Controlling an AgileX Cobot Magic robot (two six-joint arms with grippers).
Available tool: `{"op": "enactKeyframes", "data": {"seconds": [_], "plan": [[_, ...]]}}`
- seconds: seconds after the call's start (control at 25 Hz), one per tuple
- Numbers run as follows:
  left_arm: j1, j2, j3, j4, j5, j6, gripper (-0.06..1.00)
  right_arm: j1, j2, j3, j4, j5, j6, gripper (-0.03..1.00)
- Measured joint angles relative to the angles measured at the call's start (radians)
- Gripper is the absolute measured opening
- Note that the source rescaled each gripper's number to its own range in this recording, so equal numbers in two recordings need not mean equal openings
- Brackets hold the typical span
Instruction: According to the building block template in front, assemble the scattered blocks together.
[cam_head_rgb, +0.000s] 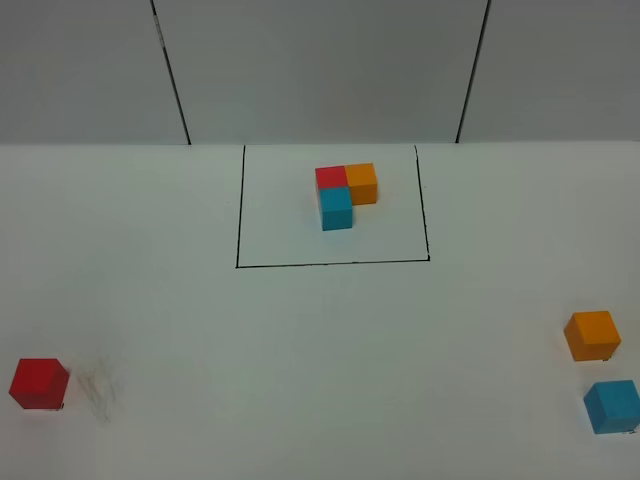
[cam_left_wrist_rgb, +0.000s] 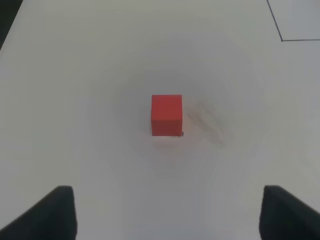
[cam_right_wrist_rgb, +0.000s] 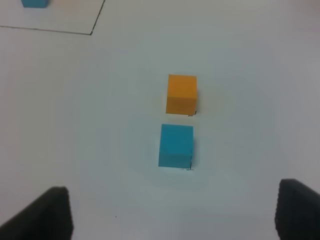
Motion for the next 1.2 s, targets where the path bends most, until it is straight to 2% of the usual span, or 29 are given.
{"op": "enactKeyframes", "data": {"seconds": [1.2], "plan": [[0.000,0.000,0.000,0.000,0.000,0.000,0.83,0.000,0.000,0.000,0.000,0.000,0.000,0.73]]}}
